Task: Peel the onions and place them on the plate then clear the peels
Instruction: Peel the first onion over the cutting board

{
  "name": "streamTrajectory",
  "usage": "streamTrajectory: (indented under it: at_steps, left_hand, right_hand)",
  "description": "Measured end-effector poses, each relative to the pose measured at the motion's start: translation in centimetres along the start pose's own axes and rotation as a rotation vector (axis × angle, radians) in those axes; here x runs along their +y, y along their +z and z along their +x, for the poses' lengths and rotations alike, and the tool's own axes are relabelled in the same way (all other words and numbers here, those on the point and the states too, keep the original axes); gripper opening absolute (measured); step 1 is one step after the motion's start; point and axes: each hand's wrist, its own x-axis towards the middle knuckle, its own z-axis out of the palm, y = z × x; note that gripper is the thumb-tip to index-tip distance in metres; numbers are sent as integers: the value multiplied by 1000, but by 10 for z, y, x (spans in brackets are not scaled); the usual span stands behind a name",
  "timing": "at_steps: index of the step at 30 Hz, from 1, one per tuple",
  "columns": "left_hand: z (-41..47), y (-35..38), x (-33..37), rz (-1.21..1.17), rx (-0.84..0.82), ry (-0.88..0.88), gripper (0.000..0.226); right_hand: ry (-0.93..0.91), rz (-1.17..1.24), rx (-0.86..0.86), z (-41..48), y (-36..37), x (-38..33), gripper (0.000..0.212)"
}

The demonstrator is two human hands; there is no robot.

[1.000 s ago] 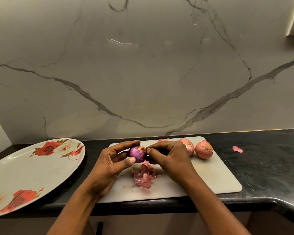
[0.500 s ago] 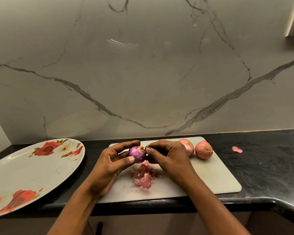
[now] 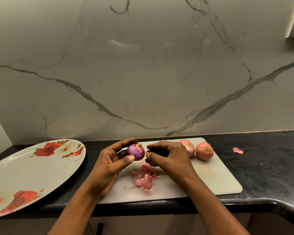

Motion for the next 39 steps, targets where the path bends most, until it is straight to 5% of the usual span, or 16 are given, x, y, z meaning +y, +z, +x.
streamTrajectory:
  at_steps: [12,39]
  left_hand:
    - [0,-1,-1,38,-79,17,58]
    - [-1,0,-3,80,-56,8,55]
  right_hand:
    - [-1,59,-103,-1,-3,-5,22]
    - [-59,19,-36,2,-1,1,17]
